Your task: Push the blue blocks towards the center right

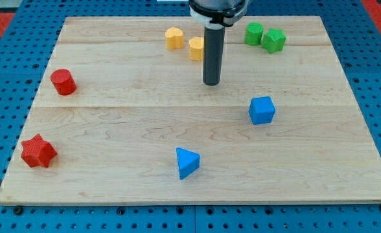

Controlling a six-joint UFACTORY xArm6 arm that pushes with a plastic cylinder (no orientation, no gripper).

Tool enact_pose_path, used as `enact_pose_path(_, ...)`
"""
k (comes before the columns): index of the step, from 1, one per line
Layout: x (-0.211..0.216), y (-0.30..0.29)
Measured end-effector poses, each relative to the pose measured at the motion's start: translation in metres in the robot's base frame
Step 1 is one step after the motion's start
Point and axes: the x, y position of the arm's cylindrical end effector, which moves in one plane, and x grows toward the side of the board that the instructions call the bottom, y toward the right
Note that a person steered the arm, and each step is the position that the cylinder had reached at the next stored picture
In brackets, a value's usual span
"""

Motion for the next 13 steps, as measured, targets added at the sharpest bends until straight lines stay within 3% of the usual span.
enact_pose_path(3,0.082,0.006)
enact_pose_path(4,0.085,0.065)
enact_pose_path(5,0.056,0.114)
enact_pose_path(6,0.105,0.141)
enact_pose_path(7,0.225,0.114)
enact_pose_path(8,0.229,0.073)
enact_pose_path(10,0.171,-0.033)
enact_pose_path(11,0.213,-0.041)
enact_pose_path(12,0.205,-0.121)
enact_pose_path(13,0.171,-0.108)
